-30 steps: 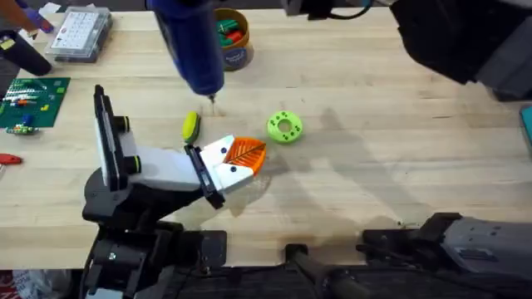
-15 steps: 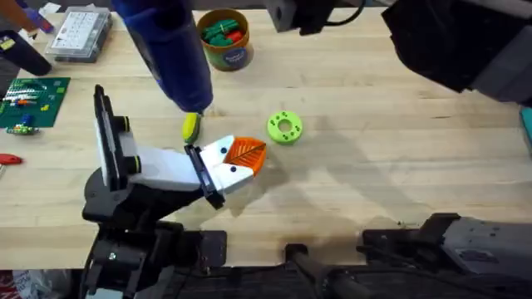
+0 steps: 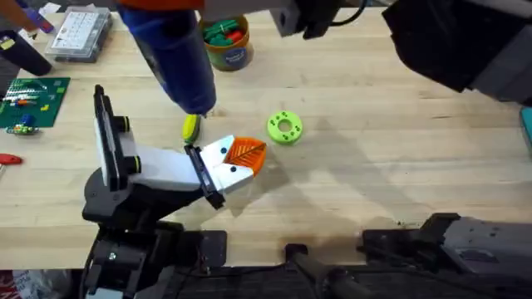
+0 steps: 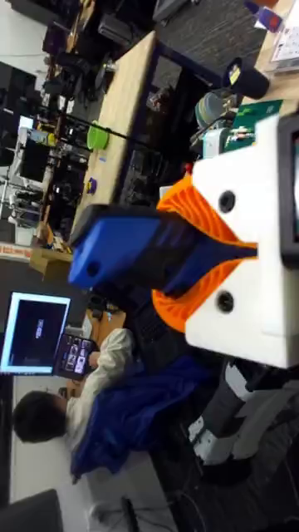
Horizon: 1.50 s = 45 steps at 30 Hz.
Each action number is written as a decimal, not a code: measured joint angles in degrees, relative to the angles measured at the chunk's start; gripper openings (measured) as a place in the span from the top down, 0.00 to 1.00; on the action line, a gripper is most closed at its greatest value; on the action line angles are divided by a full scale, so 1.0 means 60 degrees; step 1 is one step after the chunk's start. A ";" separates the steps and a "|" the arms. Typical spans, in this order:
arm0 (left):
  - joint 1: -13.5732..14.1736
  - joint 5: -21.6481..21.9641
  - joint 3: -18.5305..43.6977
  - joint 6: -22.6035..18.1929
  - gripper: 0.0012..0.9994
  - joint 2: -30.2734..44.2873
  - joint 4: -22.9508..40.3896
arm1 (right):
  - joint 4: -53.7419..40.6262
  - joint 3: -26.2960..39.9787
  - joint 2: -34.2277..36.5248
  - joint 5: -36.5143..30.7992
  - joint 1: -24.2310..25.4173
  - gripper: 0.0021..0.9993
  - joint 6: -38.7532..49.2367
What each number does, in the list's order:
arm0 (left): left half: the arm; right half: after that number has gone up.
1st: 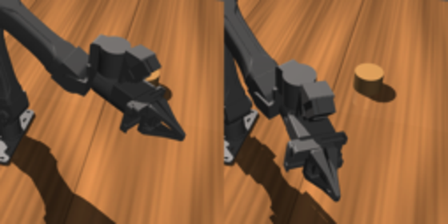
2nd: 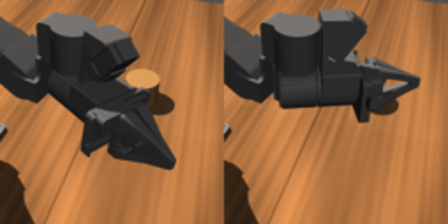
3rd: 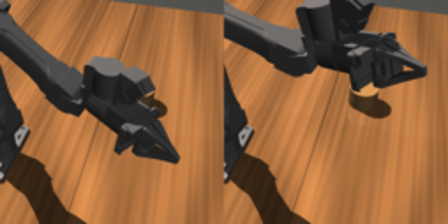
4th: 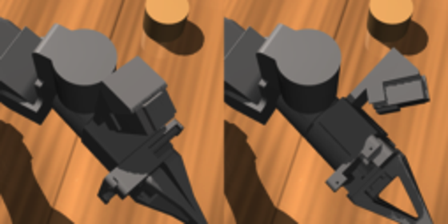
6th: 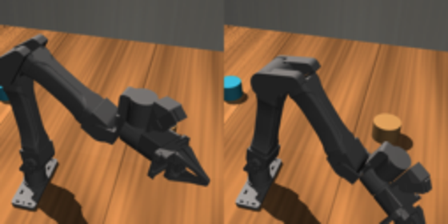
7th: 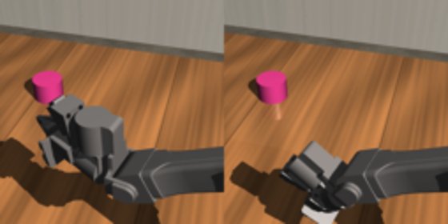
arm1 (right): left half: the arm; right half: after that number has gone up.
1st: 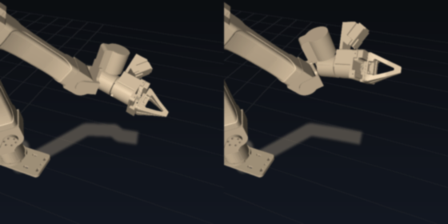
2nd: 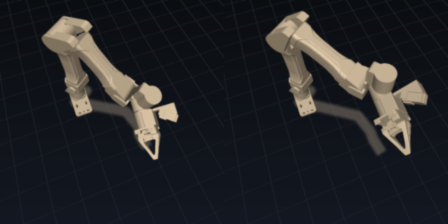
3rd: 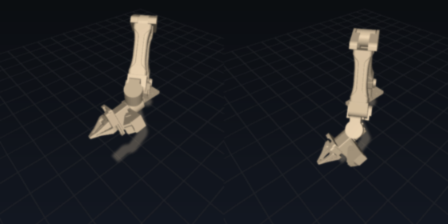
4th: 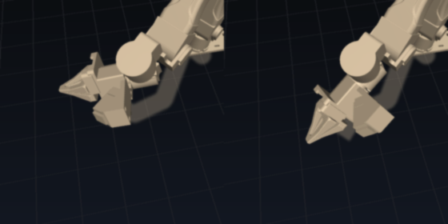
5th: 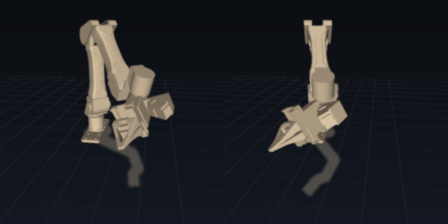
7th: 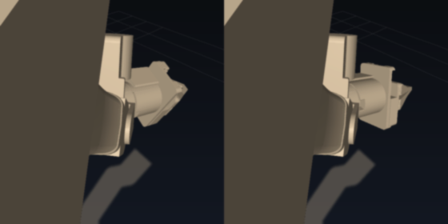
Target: Pick up the gripper from the table and insert it into the empty holder that is missing its gripper. Then pick up a screw, insert it into the mounting hole, and use the screwdriver to tighten it. Finally, clean up the table by picking up the vegetable and placing it into the bucket.
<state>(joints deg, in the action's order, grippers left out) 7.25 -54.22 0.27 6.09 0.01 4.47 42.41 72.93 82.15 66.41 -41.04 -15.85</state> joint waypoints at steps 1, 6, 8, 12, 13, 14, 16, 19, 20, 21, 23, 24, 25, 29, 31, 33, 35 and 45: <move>0.0000 0.0000 0.0000 0.0000 0.99 0.0000 -0.0003 | 0.0000 0.0000 0.0000 0.0040 0.0000 0.96 0.0008; 0.0000 0.0000 0.0000 0.0000 0.99 0.0000 0.0000 | 0.0033 -0.0007 0.0000 0.0149 0.0000 0.96 0.0076; 0.0000 0.0000 0.0000 0.0000 0.99 0.0000 0.0000 | 0.0195 -0.0068 0.0000 0.0160 0.0000 0.96 0.0092; 0.0000 0.0000 0.0000 0.0000 0.99 0.0000 0.0000 | 0.0649 -0.0340 0.0000 0.0155 0.0000 0.96 0.0149; 0.0000 0.0003 0.0000 0.0000 0.99 0.0000 0.0000 | 0.0829 -0.0453 -0.0003 0.0156 0.0003 0.96 0.0151; 0.0000 0.0001 0.0000 0.0000 0.99 0.0000 0.0000 | 0.0985 -0.0568 -0.0001 0.0157 0.0001 0.96 0.0151; 0.0000 0.0000 0.0000 0.0000 0.99 0.0000 0.0000 | 0.1188 -0.0808 0.0000 0.0157 0.0000 0.96 0.0148; 0.0000 0.0000 0.0000 0.0000 0.99 0.0000 0.0000 | 0.1224 -0.1043 0.0000 0.0157 0.0000 0.96 0.0147; 0.0000 0.0000 0.0000 0.0000 0.99 0.0000 -0.0003 | 0.1227 -0.1091 0.0000 0.0157 0.0003 0.96 0.0147; 0.0000 0.0000 0.0000 0.0000 0.99 0.0000 -0.0001 | 0.1240 -0.1127 0.0000 0.0157 0.0001 0.96 0.0147; 0.0000 0.0000 0.0000 0.0000 0.99 0.0000 0.0000 | 0.1284 -0.1199 0.0000 0.0156 0.0000 0.96 0.0147; 0.0000 0.0000 0.0000 0.0000 0.99 0.0000 0.0000 | 0.1295 -0.1236 0.0000 0.0157 0.0000 0.96 0.0147; 0.0000 0.0000 0.0000 0.0000 0.99 0.0000 -0.0003 | 0.1305 -0.1276 0.0000 0.0154 0.0000 0.96 0.0147; 0.0000 0.0000 0.0000 0.0000 0.99 0.0000 -0.0001 | 0.1332 -0.1456 0.0000 0.0156 0.0000 0.96 0.0147; 0.0000 0.0000 0.0000 0.0000 0.99 0.0000 0.0000 | 0.1331 -0.1505 0.0000 0.0157 0.0000 0.96 0.0147; 0.0000 0.0000 0.0000 0.0000 0.99 0.0000 0.0000 | 0.1338 -0.1515 0.0000 0.0154 0.0000 0.96 0.0145; 0.0000 0.0000 0.0000 0.0000 0.99 0.0000 0.0000 | 0.1359 -0.1515 0.0000 0.0154 0.0000 0.96 0.0147; 0.0000 0.0000 0.0000 0.0000 0.99 0.0000 0.0000 | 0.2062 -0.2229 0.0000 0.0066 0.0000 0.96 0.0150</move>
<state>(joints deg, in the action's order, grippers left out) 7.25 -54.22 0.27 6.09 0.01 4.47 54.78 59.55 82.15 66.81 -41.04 -14.95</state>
